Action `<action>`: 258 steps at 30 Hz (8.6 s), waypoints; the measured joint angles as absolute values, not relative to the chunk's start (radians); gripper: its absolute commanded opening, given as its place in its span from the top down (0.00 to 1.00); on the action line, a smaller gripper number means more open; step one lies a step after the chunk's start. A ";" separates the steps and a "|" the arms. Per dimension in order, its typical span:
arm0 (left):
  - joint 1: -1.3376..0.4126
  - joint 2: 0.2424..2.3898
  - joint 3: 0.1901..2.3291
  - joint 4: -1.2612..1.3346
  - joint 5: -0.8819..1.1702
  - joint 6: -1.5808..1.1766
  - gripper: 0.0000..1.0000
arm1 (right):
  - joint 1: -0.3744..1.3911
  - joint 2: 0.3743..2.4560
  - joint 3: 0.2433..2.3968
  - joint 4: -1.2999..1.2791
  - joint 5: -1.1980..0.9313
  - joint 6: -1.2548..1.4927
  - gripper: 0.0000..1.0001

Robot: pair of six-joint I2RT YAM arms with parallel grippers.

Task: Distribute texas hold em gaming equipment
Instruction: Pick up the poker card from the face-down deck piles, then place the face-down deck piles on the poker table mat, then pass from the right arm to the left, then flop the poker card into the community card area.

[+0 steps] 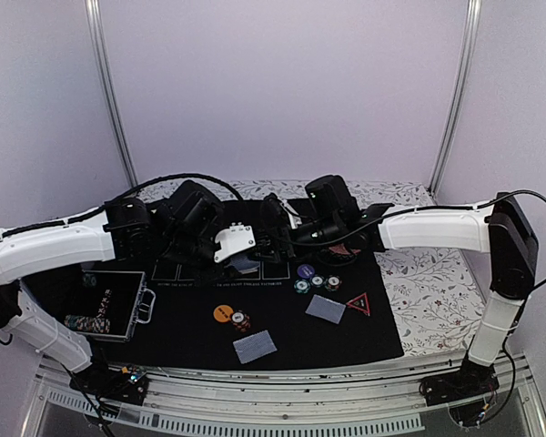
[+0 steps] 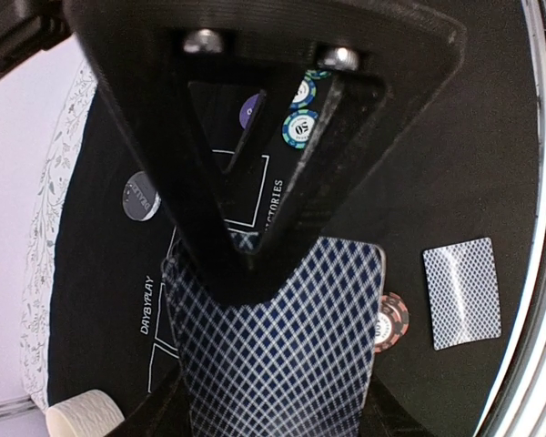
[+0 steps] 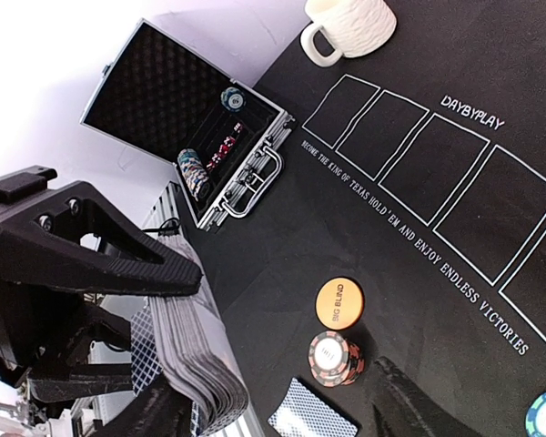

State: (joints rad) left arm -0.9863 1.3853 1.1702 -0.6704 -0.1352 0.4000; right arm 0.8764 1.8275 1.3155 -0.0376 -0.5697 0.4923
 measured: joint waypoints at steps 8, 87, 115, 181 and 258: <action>-0.986 1.385 1.170 -0.667 -0.138 0.400 0.51 | 0.880 1.802 1.316 -0.076 -0.551 0.466 0.55; -1.273 2.022 1.360 -0.467 0.094 0.689 0.03 | 0.700 1.108 0.943 -0.337 -0.196 0.520 0.98; -0.876 1.426 1.308 -0.538 0.492 0.363 0.54 | 0.957 1.313 1.140 -0.424 -0.361 0.160 0.98; -0.030 1.570 0.820 -0.393 0.299 -0.295 1.00 | 1.026 1.253 1.052 -0.288 -0.113 0.156 0.11; -0.390 1.829 1.085 -0.632 -0.336 -0.260 0.57 | 1.025 1.256 0.979 -0.265 -0.146 0.161 0.07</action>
